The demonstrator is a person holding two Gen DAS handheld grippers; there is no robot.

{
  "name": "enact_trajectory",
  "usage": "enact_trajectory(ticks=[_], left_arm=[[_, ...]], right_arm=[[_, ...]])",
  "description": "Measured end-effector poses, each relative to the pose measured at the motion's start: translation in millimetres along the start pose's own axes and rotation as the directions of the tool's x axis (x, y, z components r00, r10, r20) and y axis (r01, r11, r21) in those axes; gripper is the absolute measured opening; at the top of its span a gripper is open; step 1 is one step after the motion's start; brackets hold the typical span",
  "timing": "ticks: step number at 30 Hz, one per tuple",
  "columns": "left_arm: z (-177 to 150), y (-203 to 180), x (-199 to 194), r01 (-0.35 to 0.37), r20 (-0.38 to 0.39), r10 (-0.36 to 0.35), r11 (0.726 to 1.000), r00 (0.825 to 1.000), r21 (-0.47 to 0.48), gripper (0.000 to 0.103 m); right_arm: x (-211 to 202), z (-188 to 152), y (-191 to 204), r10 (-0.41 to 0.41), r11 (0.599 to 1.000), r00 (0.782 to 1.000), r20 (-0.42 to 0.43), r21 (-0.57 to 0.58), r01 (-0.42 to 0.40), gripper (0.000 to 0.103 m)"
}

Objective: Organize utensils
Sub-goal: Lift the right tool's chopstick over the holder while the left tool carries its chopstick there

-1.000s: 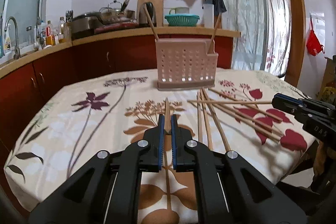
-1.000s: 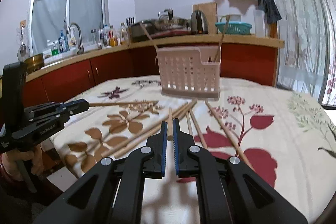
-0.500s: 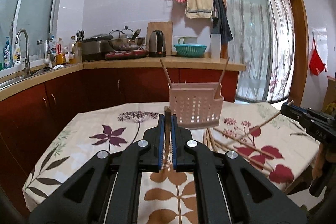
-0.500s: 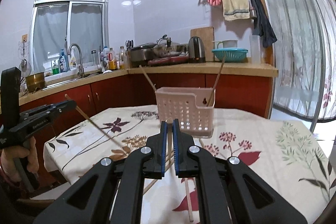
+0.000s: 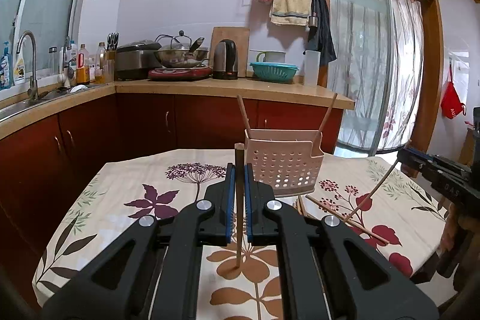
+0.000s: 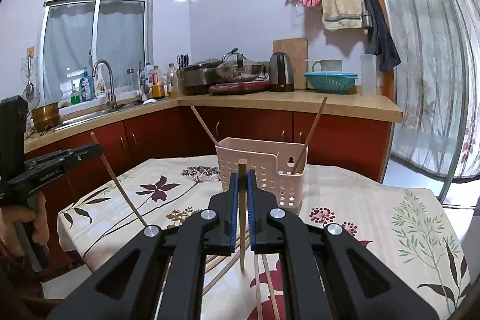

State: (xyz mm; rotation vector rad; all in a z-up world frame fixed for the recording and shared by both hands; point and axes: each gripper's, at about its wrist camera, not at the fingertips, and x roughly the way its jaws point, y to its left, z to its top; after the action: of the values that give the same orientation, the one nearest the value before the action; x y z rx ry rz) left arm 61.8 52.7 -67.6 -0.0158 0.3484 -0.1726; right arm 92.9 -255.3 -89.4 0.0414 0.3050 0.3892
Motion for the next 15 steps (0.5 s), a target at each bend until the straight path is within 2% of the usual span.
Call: enact_trajectory(ticks=[8,15], left_arm=[[13.1,6.0,13.9,0.035,-0.009,-0.035,0.999,0.999,-0.025,0.007],[47.1,4.8,22.1,0.099,0.038,-0.097,0.994,0.995,-0.045,0.007]], right_arm=[[12.7,12.1,-3.2,0.005,1.000,1.000,0.005,0.003,-0.005,0.006],[16.1,44.0,-15.2,0.014,1.000,0.998,0.059,0.013,-0.015,0.006]])
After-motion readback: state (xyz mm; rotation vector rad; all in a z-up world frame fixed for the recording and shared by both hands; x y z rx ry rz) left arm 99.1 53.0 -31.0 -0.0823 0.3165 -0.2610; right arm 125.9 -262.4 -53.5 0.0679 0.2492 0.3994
